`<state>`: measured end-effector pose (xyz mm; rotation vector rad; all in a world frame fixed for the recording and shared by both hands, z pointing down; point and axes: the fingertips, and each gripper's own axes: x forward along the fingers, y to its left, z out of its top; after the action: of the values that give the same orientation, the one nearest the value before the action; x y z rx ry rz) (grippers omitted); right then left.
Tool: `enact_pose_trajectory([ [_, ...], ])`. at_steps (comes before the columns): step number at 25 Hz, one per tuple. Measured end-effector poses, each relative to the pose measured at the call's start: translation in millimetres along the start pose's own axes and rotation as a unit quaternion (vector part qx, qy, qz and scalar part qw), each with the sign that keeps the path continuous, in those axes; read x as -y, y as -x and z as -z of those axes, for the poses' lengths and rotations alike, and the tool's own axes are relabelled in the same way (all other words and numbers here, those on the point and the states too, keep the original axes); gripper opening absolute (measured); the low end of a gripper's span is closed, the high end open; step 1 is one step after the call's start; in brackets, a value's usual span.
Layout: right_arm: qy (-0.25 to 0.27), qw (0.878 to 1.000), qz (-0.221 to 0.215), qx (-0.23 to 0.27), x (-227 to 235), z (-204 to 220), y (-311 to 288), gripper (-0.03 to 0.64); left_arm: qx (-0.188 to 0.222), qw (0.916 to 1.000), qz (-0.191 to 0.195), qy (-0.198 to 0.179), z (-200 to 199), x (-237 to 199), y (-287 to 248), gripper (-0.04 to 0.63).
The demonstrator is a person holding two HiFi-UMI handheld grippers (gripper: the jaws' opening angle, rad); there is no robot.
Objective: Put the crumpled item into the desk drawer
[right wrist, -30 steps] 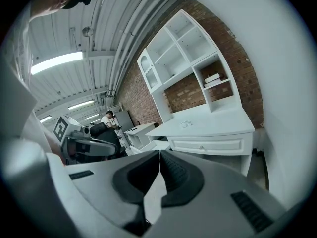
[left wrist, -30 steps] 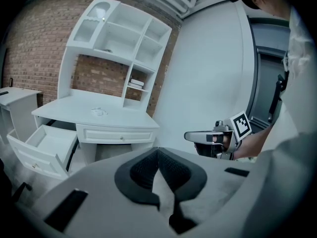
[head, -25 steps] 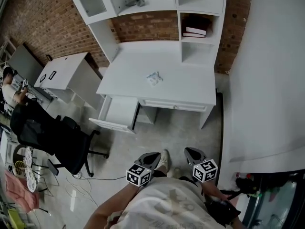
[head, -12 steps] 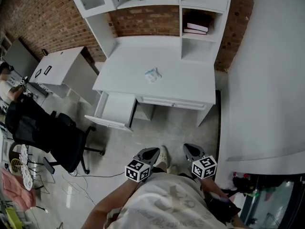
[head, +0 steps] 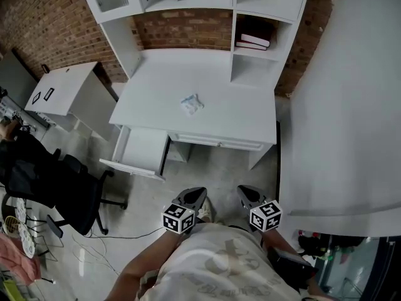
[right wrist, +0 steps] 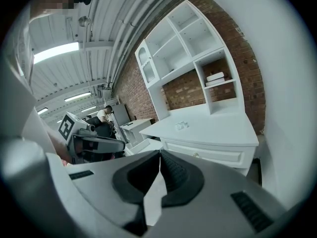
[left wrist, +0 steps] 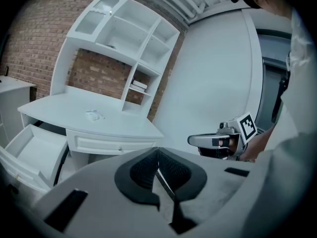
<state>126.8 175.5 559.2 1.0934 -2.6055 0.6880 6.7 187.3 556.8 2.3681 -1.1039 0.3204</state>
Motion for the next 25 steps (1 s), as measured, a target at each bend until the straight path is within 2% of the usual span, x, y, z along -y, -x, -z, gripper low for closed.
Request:
enact_pose_trajectory([
  [11, -0.005, 1.0, 0.008, -0.009, 25.3, -25.6, -39.6, 0.023, -0.004, 0.9999, 0.016, -0.001, -33.0, -35.7, -34.8, 0.021],
  [25, -0.017, 0.998, 0.053, 0.003, 53.9, -60.9, -91.2, 0.023, -0.004, 0.998, 0.057, -0.027, -78.7, -88.7, -76.6, 0.021],
])
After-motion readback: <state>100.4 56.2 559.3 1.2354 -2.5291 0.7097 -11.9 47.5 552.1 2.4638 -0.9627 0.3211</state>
